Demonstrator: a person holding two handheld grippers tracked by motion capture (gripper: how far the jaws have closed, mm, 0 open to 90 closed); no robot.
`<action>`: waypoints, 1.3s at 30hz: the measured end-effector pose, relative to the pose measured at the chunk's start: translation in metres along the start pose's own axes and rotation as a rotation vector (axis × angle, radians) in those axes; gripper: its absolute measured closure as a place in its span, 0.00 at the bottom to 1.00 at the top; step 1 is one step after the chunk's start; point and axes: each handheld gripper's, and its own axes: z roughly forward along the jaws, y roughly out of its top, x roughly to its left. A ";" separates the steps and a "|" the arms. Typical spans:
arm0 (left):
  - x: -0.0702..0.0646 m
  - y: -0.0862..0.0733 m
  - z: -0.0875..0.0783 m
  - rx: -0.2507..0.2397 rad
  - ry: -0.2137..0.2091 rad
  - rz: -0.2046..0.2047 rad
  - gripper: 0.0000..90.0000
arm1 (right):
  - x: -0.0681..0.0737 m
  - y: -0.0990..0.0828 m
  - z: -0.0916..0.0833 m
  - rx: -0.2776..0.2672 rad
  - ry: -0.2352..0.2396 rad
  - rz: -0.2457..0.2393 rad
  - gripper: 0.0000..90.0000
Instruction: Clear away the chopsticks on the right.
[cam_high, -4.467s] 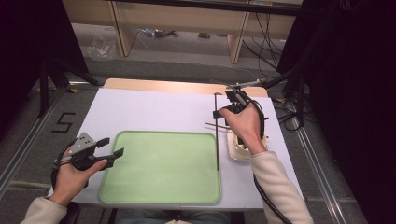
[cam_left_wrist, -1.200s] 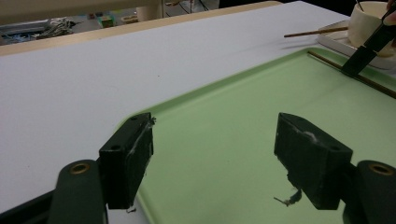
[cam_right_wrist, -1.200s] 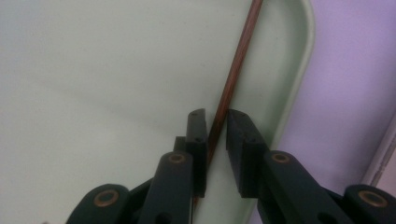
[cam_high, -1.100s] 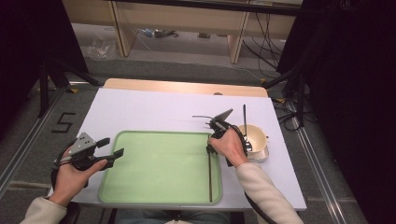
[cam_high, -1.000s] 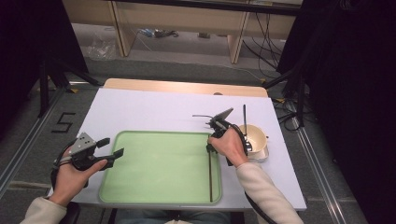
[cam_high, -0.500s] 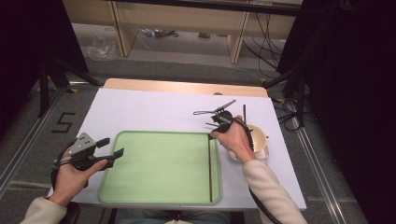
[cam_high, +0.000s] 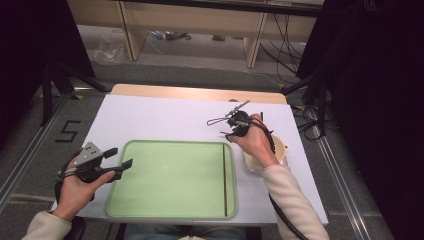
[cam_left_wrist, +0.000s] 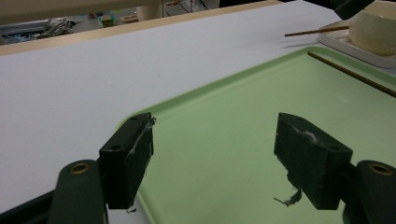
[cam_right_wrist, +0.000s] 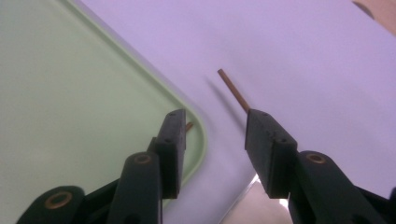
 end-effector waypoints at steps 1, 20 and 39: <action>0.000 0.000 0.000 0.001 0.001 -0.002 0.31 | -0.001 0.001 0.000 0.006 -0.007 -0.008 0.67; 0.001 -0.002 -0.004 -0.003 0.005 -0.003 0.32 | -0.030 0.014 0.020 0.116 -0.059 -0.182 0.71; 0.001 -0.001 -0.002 0.000 -0.003 -0.002 0.32 | -0.041 0.021 0.054 0.273 -0.013 -0.320 0.73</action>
